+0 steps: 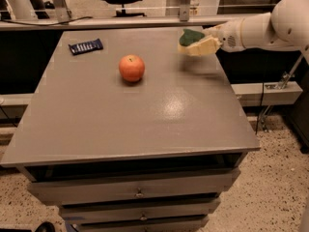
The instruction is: Pick sponge
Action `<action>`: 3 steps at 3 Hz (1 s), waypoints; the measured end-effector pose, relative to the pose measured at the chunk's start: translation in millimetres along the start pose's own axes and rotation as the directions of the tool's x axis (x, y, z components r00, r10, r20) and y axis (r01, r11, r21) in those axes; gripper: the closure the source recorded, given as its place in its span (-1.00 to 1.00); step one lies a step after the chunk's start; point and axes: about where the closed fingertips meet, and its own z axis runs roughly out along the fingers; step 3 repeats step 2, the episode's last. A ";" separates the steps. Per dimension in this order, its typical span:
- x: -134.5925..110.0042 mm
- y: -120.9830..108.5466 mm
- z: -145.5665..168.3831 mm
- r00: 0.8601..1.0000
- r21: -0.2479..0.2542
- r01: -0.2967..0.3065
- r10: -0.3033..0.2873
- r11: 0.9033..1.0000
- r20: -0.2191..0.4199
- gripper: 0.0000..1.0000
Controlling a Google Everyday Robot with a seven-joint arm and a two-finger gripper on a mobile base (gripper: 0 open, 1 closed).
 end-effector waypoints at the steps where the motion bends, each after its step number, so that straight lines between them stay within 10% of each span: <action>1: -32.4 29.7 -33.8 0.998 -0.092 0.024 -0.019 0.995 0.060 1.00; 3: -30.3 36.0 -30.5 0.998 -0.118 0.023 -0.016 0.993 0.053 1.00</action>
Offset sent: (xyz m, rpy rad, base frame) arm -0.0304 0.0053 0.0345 0.0449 -0.0119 0.0812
